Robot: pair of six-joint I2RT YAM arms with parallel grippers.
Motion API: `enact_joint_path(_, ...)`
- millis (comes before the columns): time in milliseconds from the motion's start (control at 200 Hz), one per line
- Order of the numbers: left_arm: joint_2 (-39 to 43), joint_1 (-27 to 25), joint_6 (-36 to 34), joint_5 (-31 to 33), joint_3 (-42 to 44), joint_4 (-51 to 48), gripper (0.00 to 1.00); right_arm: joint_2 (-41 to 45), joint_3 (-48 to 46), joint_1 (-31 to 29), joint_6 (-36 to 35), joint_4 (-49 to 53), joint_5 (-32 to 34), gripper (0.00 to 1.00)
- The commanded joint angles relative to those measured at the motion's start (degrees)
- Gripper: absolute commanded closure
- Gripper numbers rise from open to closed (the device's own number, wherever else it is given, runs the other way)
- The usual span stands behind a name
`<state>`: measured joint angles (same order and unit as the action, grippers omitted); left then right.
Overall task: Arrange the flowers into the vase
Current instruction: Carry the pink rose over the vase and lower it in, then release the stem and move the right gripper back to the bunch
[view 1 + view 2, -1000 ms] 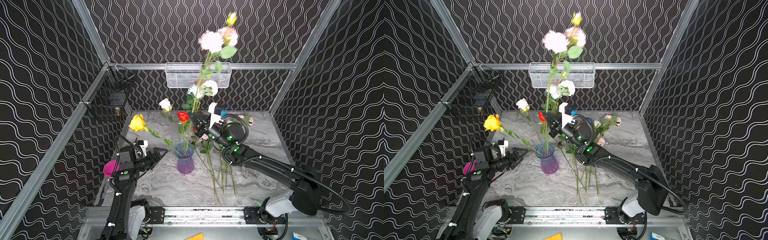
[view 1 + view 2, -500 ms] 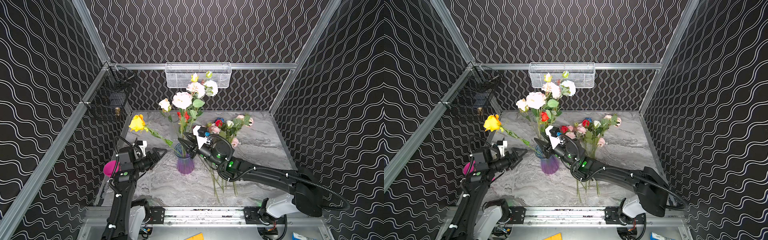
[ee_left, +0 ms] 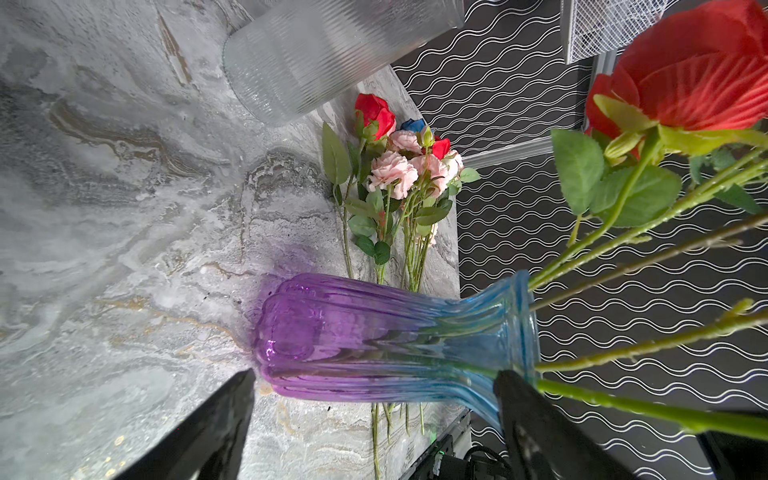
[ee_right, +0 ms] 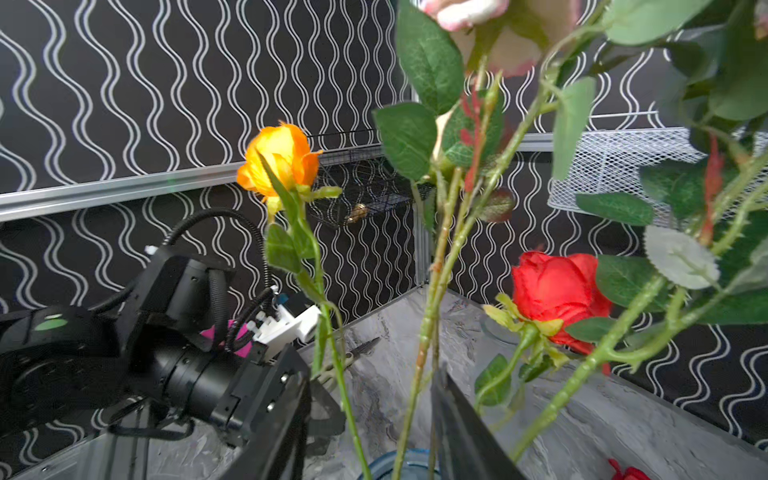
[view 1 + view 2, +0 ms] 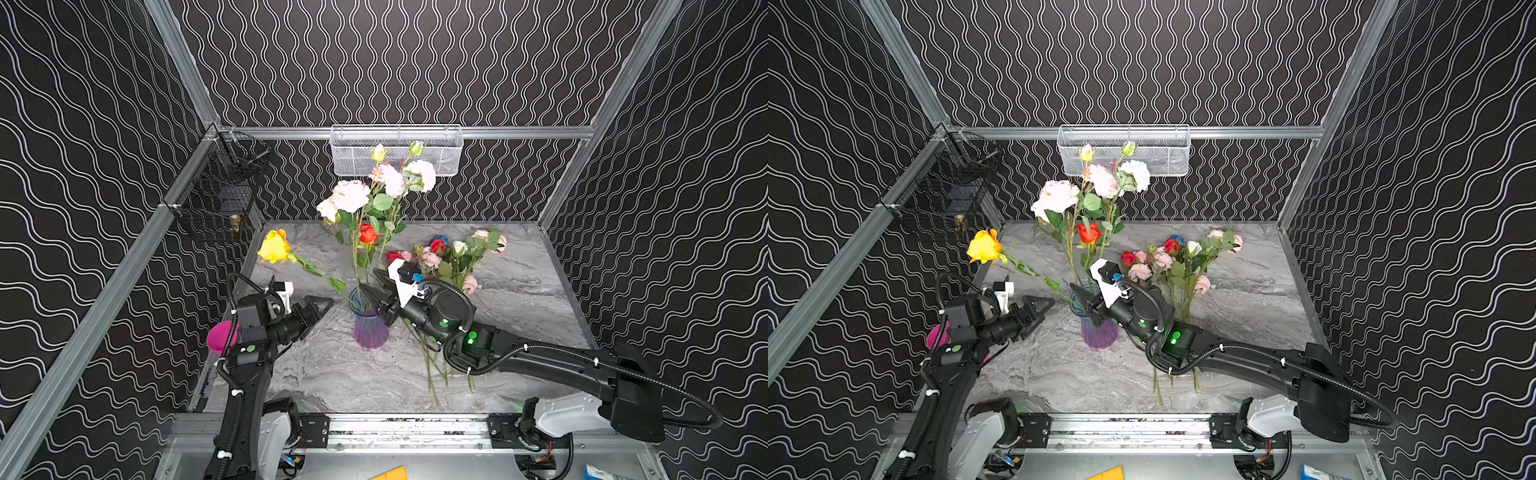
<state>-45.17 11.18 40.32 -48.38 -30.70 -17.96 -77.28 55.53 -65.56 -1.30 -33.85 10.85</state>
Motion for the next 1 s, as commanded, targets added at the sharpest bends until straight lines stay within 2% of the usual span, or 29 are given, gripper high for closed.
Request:
enact_joint_path(0, 0.0, 0.1, 0.2, -0.6, -0.1, 1.4, 0.06, 2.8, 0.5, -0.9, 0.3, 2.9, 1.9, 0.51)
enact_joint_path(70, -0.2, 0.2, 0.3, -0.2, 0.0, 1.4, 0.06, 3.7, 1.2, -0.7, 4.2, 7.1, 3.0, 0.52)
enact_joint_path(215, -1.1, 0.2, -0.5, -0.5, -0.6, 0.5, 0.06, 6.0, 3.5, -0.7, 5.1, 11.2, 6.7, 0.52)
enact_joint_path(305, -0.8, 0.2, -0.7, -0.2, -0.8, -0.1, 0.07, 8.8, 6.1, -0.6, 8.6, 19.5, 11.6, 0.52)
enact_joint_path(395, 0.1, 0.2, -2.0, 2.4, -1.7, -2.2, 0.07, 10.8, 8.0, 4.1, 13.4, 29.6, 15.4, 0.51)
enact_joint_path(435, 0.6, 0.4, -2.3, 3.1, -1.9, -2.7, 0.07, 12.1, 7.0, 8.3, 16.9, 32.7, 13.0, 0.52)
enact_joint_path(536, 1.2, 0.7, -1.9, 3.2, -1.5, -2.2, 0.07, 13.4, 2.2, 20.9, 24.0, 36.5, 0.8, 0.52)
enact_joint_path(621, 0.6, 0.8, -1.6, 2.0, -1.2, -1.5, 0.07, 9.2, -0.5, 26.5, 25.8, 39.9, -5.6, 0.54)
enact_joint_path(711, -0.4, 0.8, -1.8, 1.1, -1.5, -1.8, 0.07, 1.7, -2.3, 28.1, 26.2, 39.4, -10.2, 0.59)
enact_joint_path(821, 0.2, 0.8, -1.0, 0.2, -1.1, -0.7, 0.07, -9.7, 1.0, 28.5, 24.1, 43.5, -15.2, 0.65)
enact_joint_path(891, 1.2, 0.8, -1.0, 1.1, -1.1, -1.1, 0.07, -15.2, 3.1, 28.4, 24.3, 44.3, -17.3, 0.64)
enact_joint_path(996, 2.5, 0.8, -0.9, 0.8, -0.9, -0.6, 0.07, -20.4, 4.0, 28.5, 24.3, 43.2, -17.6, 0.56)
